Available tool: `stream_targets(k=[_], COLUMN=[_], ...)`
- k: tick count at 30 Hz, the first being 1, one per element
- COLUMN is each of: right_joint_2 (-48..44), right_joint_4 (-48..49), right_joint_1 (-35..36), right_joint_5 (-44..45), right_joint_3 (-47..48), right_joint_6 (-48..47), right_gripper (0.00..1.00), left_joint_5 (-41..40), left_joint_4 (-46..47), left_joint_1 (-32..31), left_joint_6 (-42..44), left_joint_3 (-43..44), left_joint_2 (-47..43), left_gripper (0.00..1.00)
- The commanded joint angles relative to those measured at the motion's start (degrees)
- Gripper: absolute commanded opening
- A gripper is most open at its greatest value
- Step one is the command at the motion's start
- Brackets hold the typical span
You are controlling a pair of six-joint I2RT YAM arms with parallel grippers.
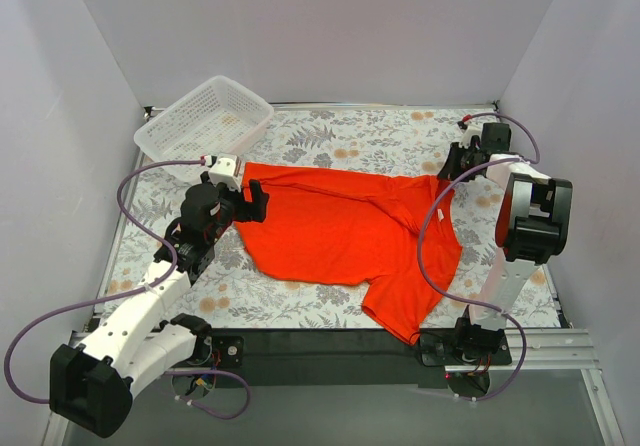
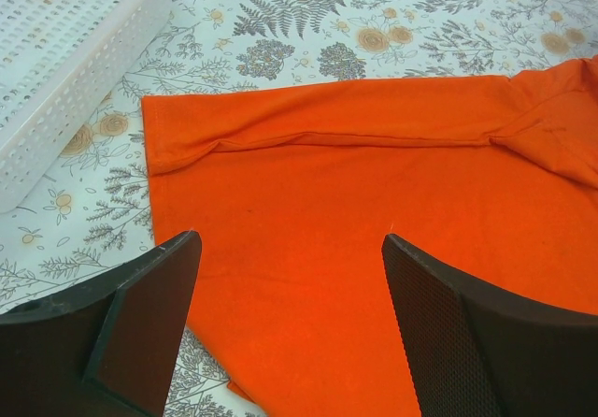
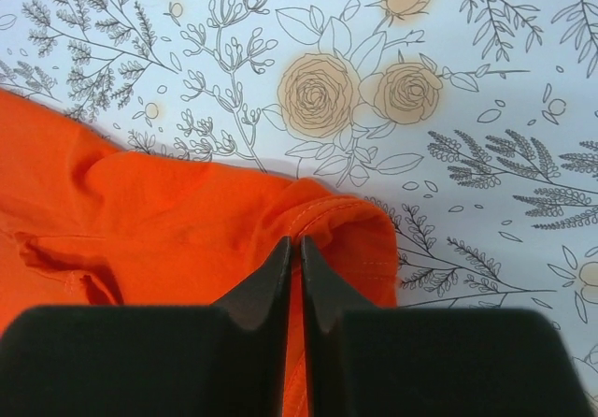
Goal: Fold and stack the t-shirts
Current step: Fold the tshirt
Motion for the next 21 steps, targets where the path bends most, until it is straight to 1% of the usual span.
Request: stream_targets(k=[1,2,8,12,21], right_joint_2=[-0.5,-0.6,-1.8,-2.8,-1.5], right_joint_4=[-0.9,-0.9,-0.8,-0.2,-0.3], right_joint_1=[-0.2,-0.2,-0.7,-2.2,-3.6], right_joint_5=[1.9,2.4,4.5,4.6,4.8], right_joint_3=[1.7,1.8,0.4,-1.1,-1.5], right_joint_6=[0.4,0.4,0.4,0.7,-2.0], right_gripper=[0.09,0.02,0.01,0.01,0.01], left_joint_5=[0.7,0.7,0.7,1.0,1.5], left_joint_4=[-0.5,-0.5,-0.5,-0.5,-0.5], left_joint_1=[-0.2,-0.2,-0.2,-0.2,-0.2], left_joint_6=[-0.1,-0.1,-0.1,-0.1,-0.1], left_joint_3=[0.8,0.8,0.8,0.8,0.7], left_joint_2=[-0.4,-0.3,0.0,0.3,0.9], left_gripper=[0.73,0.72,0.72,0.73,0.73])
